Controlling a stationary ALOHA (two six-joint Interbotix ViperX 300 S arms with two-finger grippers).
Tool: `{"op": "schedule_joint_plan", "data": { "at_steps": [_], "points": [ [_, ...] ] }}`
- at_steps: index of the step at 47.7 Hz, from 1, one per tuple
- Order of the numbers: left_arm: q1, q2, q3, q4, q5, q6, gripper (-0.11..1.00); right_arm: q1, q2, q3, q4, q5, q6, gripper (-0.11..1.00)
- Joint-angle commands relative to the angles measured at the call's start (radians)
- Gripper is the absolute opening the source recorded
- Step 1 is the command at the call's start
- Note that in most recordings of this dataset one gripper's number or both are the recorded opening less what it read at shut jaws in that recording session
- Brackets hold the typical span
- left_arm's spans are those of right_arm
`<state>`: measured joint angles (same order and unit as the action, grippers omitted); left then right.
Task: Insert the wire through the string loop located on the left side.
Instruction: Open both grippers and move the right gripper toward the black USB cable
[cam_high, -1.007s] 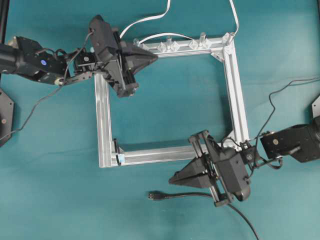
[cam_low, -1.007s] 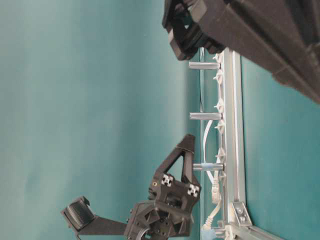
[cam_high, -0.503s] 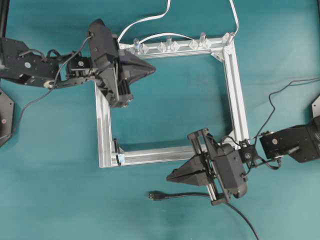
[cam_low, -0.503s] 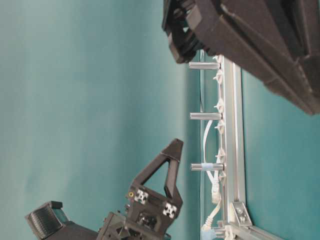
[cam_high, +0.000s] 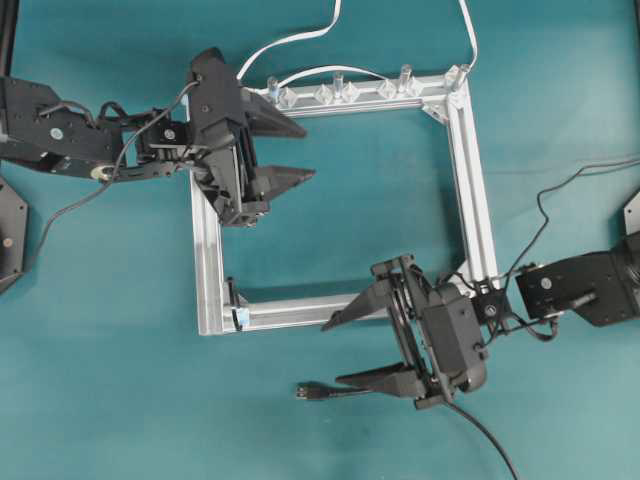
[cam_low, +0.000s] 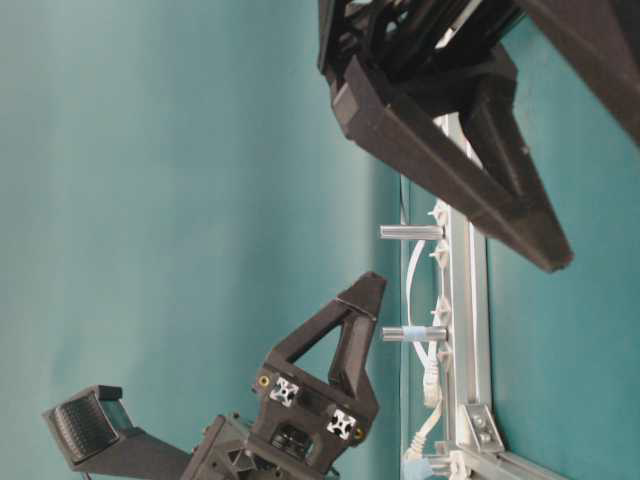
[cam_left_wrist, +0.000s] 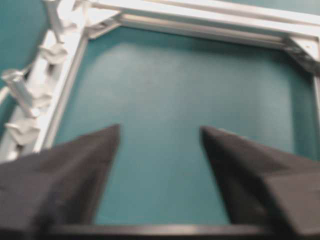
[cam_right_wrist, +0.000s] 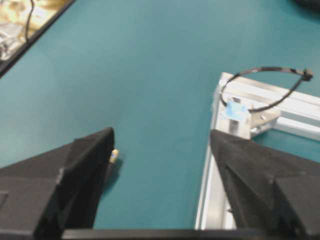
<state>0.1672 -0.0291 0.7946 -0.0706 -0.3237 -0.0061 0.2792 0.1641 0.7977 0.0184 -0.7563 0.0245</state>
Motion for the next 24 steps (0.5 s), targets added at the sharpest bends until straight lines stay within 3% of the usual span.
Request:
{"op": "schedule_joint_plan", "data": {
  "at_steps": [1, 19, 24],
  "points": [
    [-0.003, -0.026, -0.017, 0.003, 0.002, 0.005, 0.84, 0.005, -0.026, -0.008, 0.015, -0.005, 0.000, 0.81],
    [-0.011, -0.071, 0.006, 0.005, 0.104, 0.006, 0.86, 0.043, -0.028, -0.015, 0.025, 0.083, 0.000, 0.81],
    [-0.011, -0.118, 0.040, 0.005, 0.152, 0.005, 0.86, 0.067, -0.028, -0.021, 0.063, 0.112, -0.003, 0.81]
  ]
}}
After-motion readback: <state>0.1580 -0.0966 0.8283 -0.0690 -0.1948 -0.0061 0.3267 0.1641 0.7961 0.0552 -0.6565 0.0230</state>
